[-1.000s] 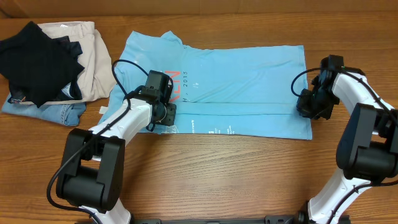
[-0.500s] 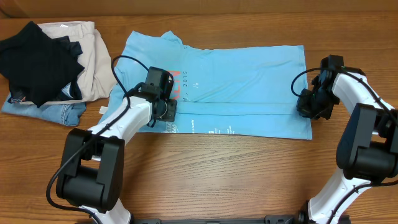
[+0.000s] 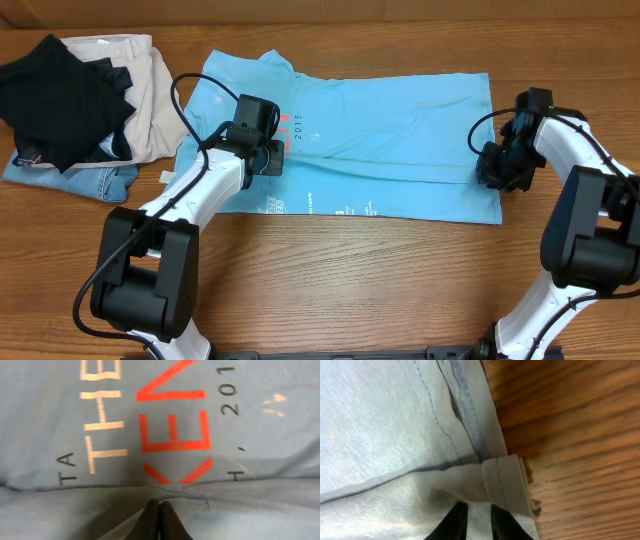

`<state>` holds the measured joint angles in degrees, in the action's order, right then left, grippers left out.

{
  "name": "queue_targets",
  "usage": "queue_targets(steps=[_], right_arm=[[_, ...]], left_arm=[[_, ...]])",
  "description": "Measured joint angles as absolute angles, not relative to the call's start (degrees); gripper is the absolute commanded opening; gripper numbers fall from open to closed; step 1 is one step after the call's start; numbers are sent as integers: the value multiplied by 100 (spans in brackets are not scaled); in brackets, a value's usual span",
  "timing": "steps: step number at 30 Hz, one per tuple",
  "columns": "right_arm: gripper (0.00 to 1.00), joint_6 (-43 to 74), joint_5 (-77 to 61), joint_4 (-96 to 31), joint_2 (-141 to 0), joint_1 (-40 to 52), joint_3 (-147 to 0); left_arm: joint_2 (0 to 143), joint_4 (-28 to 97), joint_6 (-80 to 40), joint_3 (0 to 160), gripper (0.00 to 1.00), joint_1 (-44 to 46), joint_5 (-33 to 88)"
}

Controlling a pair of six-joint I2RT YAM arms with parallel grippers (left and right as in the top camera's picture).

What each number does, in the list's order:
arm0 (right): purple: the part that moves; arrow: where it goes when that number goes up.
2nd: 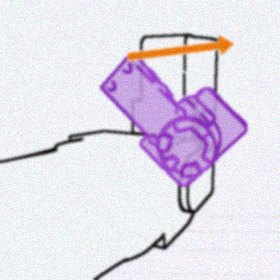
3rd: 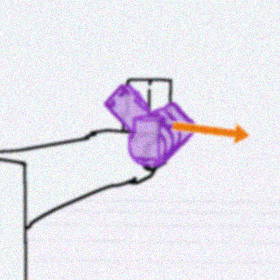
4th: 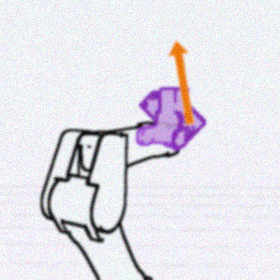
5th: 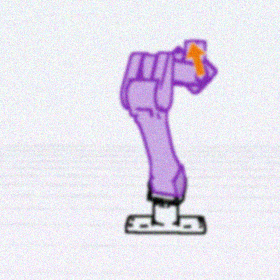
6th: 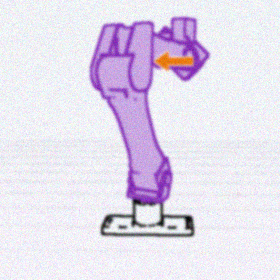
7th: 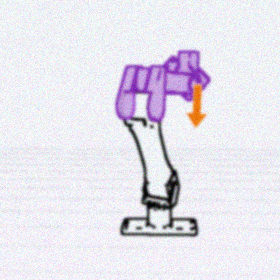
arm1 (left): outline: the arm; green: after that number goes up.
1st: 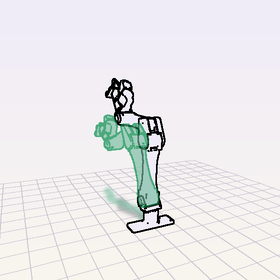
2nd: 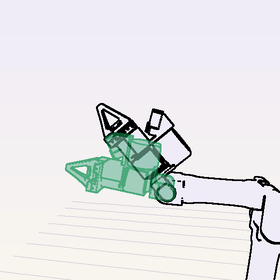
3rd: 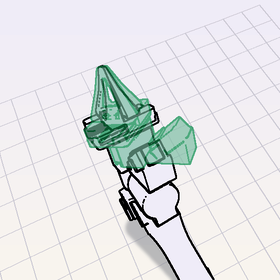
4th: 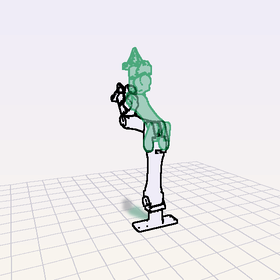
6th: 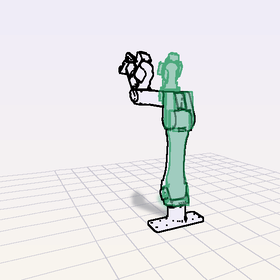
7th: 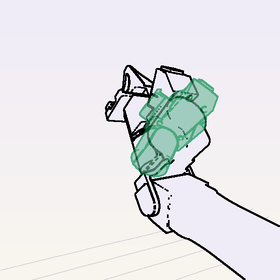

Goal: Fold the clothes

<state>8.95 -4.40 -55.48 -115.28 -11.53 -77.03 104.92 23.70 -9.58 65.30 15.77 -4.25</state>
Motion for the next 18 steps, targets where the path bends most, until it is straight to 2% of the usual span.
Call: queue_targets(steps=[6,9,18], right_arm=[[22,895,-554,-5334,-11627,-1153,-7915],[22,895,-582,-5175,-11633,-1153,-7992],[22,893,-602,-4980,-11633,-1153,-8016]], left_arm=[[10492,2204,-1280,6532,10,1577,-611],[10492,2137,-1380,6532,17,1577,-639],[10492,2231,-1492,6534,20,1577,-674]])
